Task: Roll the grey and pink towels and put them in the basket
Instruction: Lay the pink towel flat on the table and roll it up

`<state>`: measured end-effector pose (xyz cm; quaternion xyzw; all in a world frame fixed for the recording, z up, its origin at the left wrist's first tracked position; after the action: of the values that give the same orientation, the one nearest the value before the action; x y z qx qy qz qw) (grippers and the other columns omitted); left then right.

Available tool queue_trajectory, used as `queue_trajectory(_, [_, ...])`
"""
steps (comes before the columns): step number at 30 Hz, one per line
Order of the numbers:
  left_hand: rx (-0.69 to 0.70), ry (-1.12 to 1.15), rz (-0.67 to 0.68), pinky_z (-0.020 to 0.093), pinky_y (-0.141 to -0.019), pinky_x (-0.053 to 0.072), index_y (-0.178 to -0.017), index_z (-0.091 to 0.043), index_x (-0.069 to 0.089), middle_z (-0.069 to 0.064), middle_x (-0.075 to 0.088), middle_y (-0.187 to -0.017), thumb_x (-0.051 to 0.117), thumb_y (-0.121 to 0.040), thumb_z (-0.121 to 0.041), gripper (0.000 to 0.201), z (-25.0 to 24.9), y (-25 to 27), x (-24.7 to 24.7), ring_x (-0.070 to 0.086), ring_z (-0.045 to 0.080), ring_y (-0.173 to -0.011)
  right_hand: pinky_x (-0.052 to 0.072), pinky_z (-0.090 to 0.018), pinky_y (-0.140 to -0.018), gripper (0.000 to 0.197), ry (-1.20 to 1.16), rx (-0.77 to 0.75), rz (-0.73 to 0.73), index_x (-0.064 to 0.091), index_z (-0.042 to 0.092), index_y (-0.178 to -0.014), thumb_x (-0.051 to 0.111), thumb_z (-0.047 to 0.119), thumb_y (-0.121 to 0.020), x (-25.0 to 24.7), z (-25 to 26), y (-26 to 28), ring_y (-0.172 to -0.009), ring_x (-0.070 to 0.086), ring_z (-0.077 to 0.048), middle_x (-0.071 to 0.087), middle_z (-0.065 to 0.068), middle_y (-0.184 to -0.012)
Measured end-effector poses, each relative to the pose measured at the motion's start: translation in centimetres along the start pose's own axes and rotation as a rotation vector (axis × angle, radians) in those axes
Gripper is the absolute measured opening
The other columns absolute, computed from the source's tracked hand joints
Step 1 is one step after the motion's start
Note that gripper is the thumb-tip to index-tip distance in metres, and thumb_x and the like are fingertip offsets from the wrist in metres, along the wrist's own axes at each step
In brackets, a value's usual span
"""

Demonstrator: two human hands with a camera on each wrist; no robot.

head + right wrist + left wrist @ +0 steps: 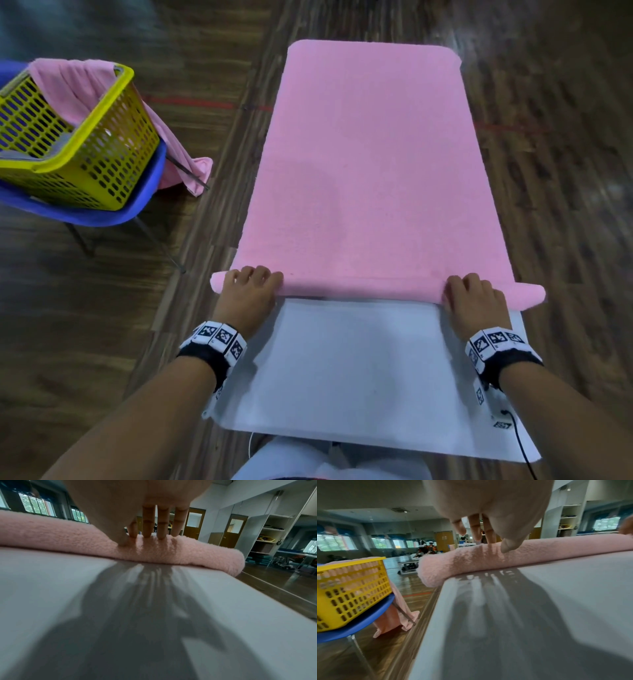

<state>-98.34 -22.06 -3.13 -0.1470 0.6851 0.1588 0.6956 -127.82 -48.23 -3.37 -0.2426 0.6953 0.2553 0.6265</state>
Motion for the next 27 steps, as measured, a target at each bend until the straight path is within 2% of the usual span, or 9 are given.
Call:
queue_trajectory(4, [0.015,0.078,0.058,0.042,-0.081,0.047,-0.111,-0.014,0.063,0.007,0.066,-0.105,0.067,-0.080,-0.019,0.031,-1.7,-0.2,0.8,0.061,0.032,-0.092,0.043,-0.041,-0.082,0.041,0.001,0.003,0.148,0.053,0.013,-0.116,0.062,0.035,-0.082,1.2,0.4,0.7,-0.094,0.055,-0.032,0.056,-0.011,-0.107])
queue_trajectory(10, [-0.067,0.235,0.234,0.041,-0.100,0.038,-0.128,-0.010,0.055,0.012,0.055,-0.130,0.048,-0.091,-0.005,0.038,-0.7,-3.2,2.0,0.049,0.033,-0.115,0.038,-0.041,-0.096,0.041,-0.021,-0.006,0.199,0.047,0.020,-0.133,0.050,0.027,-0.093,1.2,-1.3,-2.1,-0.116,0.048,-0.030,0.051,-0.007,-0.132])
queue_trajectory(12, [-0.096,0.289,0.276,0.045,-0.097,0.043,-0.129,-0.010,0.056,0.013,0.049,-0.133,0.048,-0.093,-0.006,0.037,-0.1,-3.9,2.0,0.050,0.036,-0.113,0.040,-0.040,-0.091,0.034,-0.008,-0.009,0.259,0.048,0.021,-0.129,0.044,0.027,-0.096,1.1,-1.6,-3.8,-0.112,0.051,-0.030,0.055,-0.006,-0.125])
queue_trajectory(15, [-0.060,0.171,0.307,0.043,-0.088,0.044,-0.119,-0.010,0.059,0.012,0.056,-0.117,0.049,-0.094,-0.019,0.028,0.5,-4.9,1.8,0.054,0.033,-0.104,0.040,-0.037,-0.077,0.027,-0.011,-0.009,0.366,0.049,0.018,-0.120,0.040,0.029,-0.096,0.7,-1.7,-5.5,-0.100,0.056,-0.030,0.060,-0.007,-0.114])
queue_trajectory(19, [-0.058,0.018,0.391,0.037,-0.079,0.033,-0.106,-0.020,0.055,0.007,0.066,-0.100,0.043,-0.092,-0.033,0.023,1.0,-5.2,1.3,0.052,0.027,-0.094,0.039,-0.033,-0.068,0.020,-0.117,0.031,0.526,0.051,0.018,-0.106,0.043,0.030,-0.092,0.6,-1.6,-5.4,-0.080,0.057,-0.029,0.063,-0.012,-0.094])
queue_trajectory(21, [-0.074,0.024,0.317,0.038,-0.083,0.035,-0.114,-0.022,0.052,0.005,0.066,-0.103,0.047,-0.090,-0.030,0.026,1.3,-4.7,1.0,0.053,0.028,-0.097,0.041,-0.033,-0.068,0.018,-0.105,0.029,0.428,0.050,0.018,-0.105,0.047,0.029,-0.091,0.1,-1.7,-4.7,-0.079,0.057,-0.030,0.060,-0.009,-0.091])
queue_trajectory(23, [-0.047,-0.026,0.159,0.039,-0.084,0.038,-0.118,-0.022,0.053,0.004,0.064,-0.106,0.055,-0.088,-0.025,0.030,1.1,-3.8,0.4,0.055,0.029,-0.097,0.043,-0.039,-0.072,0.021,-0.056,-0.030,0.177,0.056,0.014,-0.106,0.056,0.027,-0.090,-0.5,-1.5,-3.6,-0.087,0.057,-0.034,0.059,-0.013,-0.102])
queue_trajectory(25, [0.008,-0.041,0.075,0.040,-0.080,0.041,-0.110,-0.022,0.058,0.003,0.064,-0.101,0.065,-0.081,-0.022,0.030,-0.1,-2.4,0.3,0.058,0.029,-0.090,0.044,-0.043,-0.073,0.018,-0.035,-0.072,-0.004,0.064,0.008,-0.097,0.067,0.022,-0.085,-0.6,-1.1,-1.9,-0.085,0.056,-0.037,0.060,-0.017,-0.099])
queue_trajectory(27, [0.063,0.020,0.007,0.041,-0.078,0.043,-0.102,-0.020,0.062,0.003,0.065,-0.096,0.072,-0.075,-0.025,0.029,-1.1,-0.9,0.8,0.059,0.029,-0.084,0.044,-0.043,-0.074,0.020,-0.019,-0.095,-0.038,0.065,0.009,-0.094,0.070,0.024,-0.082,0.1,-0.6,-0.4,-0.083,0.056,-0.035,0.060,-0.015,-0.093])
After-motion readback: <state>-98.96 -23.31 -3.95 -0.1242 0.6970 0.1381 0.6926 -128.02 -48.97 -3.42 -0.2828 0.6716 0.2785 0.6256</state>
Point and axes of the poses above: each hand's wrist, its own y-axis away from the middle knuckle, its own x-axis out of the palm, z = x × y, the point moved 4 cm from there along -y, towards the middle knuckle
